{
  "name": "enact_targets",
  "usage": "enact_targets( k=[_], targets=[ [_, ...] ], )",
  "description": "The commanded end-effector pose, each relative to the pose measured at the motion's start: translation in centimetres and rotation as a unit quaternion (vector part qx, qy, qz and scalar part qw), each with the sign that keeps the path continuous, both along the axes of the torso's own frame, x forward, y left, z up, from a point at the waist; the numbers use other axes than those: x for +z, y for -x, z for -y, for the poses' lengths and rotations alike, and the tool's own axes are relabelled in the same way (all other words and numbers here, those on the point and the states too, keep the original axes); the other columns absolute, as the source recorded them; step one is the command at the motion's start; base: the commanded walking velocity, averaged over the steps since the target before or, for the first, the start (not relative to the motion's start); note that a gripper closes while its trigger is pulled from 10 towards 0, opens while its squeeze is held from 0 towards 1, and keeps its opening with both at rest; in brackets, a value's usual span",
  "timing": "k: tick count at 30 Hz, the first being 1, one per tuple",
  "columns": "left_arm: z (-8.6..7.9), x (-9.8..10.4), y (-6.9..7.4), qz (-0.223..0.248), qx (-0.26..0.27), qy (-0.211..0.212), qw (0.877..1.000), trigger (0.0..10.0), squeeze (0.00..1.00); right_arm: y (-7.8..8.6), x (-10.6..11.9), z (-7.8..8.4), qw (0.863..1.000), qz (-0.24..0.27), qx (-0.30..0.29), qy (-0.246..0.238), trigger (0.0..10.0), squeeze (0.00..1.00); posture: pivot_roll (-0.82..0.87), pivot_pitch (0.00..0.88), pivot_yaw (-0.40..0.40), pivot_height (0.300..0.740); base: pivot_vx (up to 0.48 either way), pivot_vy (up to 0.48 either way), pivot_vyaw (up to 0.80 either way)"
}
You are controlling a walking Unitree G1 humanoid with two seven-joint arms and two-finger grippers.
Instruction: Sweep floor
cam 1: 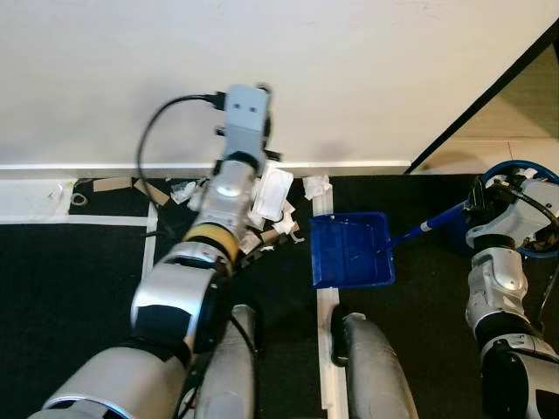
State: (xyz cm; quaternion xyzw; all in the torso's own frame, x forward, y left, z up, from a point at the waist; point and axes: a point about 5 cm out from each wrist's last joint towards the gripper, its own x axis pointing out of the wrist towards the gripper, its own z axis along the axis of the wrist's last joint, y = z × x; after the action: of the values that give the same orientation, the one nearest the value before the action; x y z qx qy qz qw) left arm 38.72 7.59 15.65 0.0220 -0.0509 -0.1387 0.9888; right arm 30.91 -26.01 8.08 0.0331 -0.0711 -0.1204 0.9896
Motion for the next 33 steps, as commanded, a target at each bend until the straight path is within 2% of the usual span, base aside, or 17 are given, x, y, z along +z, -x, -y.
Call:
enact_targets(
  k=[1, 4, 5, 8, 9, 12, 13, 16, 20, 23, 24, 29, 30, 31, 32, 33],
  targets=[
    [2.9, -1.1, 1.0, -0.037, -0.036, 0.074, 0.996, 10.0, 0.0, 1.2, -2.6, -0.5, 0.998, -0.052, 0.0, -0.023, 10.0, 0.0, -0.03, 0.346, 0.005, 0.74, 0.0, 0.0, 0.0],
    [5.4, -1.1, 1.9, -0.044, -0.059, 0.109, 0.991, 10.0, 0.0, 1.3, -2.7, -0.7, 0.998, -0.052, -0.002, -0.026, 10.0, 0.0, -0.02, 0.34, 0.01, 0.74, 0.0, 0.0, 0.0],
    [5.4, -1.1, 1.9, -0.044, -0.059, 0.109, 0.991, 10.0, 0.0, 1.3, -2.7, -0.7, 0.998, -0.052, -0.002, -0.026, 10.0, 0.0, -0.02, 0.34, 0.01, 0.74, 0.0, 0.0, 0.0],
    [6.8, -0.4, 2.3, -0.048, -0.05, 0.165, 0.984, 10.0, 0.0, 1.3, -2.7, -0.8, 0.998, -0.052, -0.003, -0.029, 10.0, 0.0, -0.01, 0.339, 0.009, 0.74, 0.0, 0.0, 0.0],
    [6.8, -0.4, 2.3, -0.048, -0.05, 0.165, 0.984, 10.0, 0.0, 1.3, -2.7, -0.8, 0.998, -0.052, -0.003, -0.029, 10.0, 0.0, -0.01, 0.339, 0.009, 0.74, 0.0, 0.0, 0.0],
    [8.3, 1.0, 2.8, -0.046, -0.037, 0.223, 0.973, 10.0, 0.0, 1.2, -2.8, -1.0, 0.998, -0.053, -0.005, -0.031, 10.0, 0.0, 0.0, 0.336, 0.009, 0.74, 0.0, 0.0, 0.0],
    [8.3, 1.0, 2.8, -0.046, -0.037, 0.223, 0.973, 10.0, 0.0, 1.2, -2.8, -1.0, 0.998, -0.053, -0.005, -0.031, 10.0, 0.0, 0.0, 0.336, 0.009, 0.74, 0.0, 0.0, 0.0],
    [9.2, 2.9, 3.0, -0.039, -0.028, 0.273, 0.961, 10.0, 0.0, 1.1, -2.8, -1.3, 0.998, -0.053, -0.008, -0.038, 10.0, 0.0, 0.02, 0.332, 0.007, 0.74, 0.0, 0.0, 0.0],
    [9.4, 4.2, 3.0, -0.034, -0.023, 0.302, 0.952, 10.0, 0.0, 1.0, -2.9, -1.5, 0.998, -0.055, -0.008, -0.041, 10.0, 0.0, 0.02, 0.33, 0.007, 0.74, 0.0, 0.0, 0.0],
    [9.5, 4.8, 3.0, -0.03, -0.024, 0.309, 0.95, 10.0, 0.0, 1.0, -2.9, -1.5, 0.998, -0.055, -0.008, -0.042, 10.0, 0.0, 0.03, 0.329, 0.007, 0.74, 0.0, 0.0, 0.0],
    [9.8, 5.5, 3.1, -0.029, -0.029, 0.314, 0.949, 10.0, 0.0, 0.9, -2.9, -1.7, 0.997, -0.058, -0.008, -0.044, 10.0, 0.0, 0.03, 0.321, 0.006, 0.74, 0.0, 0.0, 0.0],
    [10.4, 6.4, 3.2, -0.032, -0.052, 0.296, 0.953, 10.0, 0.0, 0.8, -3.1, -2.0, 0.997, -0.063, -0.006, -0.049, 10.0, 0.0, 0.04, 0.307, 0.007, 0.74, 0.0, 0.0, 0.0],
    [10.4, 6.6, 3.2, -0.031, -0.072, 0.263, 0.962, 10.0, 0.0, 0.8, -3.2, -2.1, 0.996, -0.068, -0.005, -0.052, 10.0, 0.0, 0.04, 0.294, 0.009, 0.74, 0.0, 0.0, 0.0],
    [10.4, 6.6, 3.2, -0.031, -0.072, 0.263, 0.962, 10.0, 0.0, 0.8, -3.2, -2.1, 0.996, -0.068, -0.005, -0.052, 10.0, 0.0, 0.04, 0.294, 0.009, 0.74, 0.0, 0.0, 0.0],
    [9.8, 6.9, 3.1, -0.013, -0.101, 0.207, 0.973, 10.0, 0.0, 0.7, -3.3, -2.1, 0.996, -0.074, -0.004, -0.055, 10.0, 0.0, 0.05, 0.259, 0.005, 0.74, 0.0, 0.0, 0.0],
    [9.8, 6.9, 3.1, -0.013, -0.101, 0.207, 0.973, 10.0, 0.0, 0.7, -3.3, -2.1, 0.996, -0.074, -0.004, -0.055, 10.0, 0.0, 0.05, 0.259, 0.005, 0.74, 0.0, 0.0, 0.0]
  ],
)
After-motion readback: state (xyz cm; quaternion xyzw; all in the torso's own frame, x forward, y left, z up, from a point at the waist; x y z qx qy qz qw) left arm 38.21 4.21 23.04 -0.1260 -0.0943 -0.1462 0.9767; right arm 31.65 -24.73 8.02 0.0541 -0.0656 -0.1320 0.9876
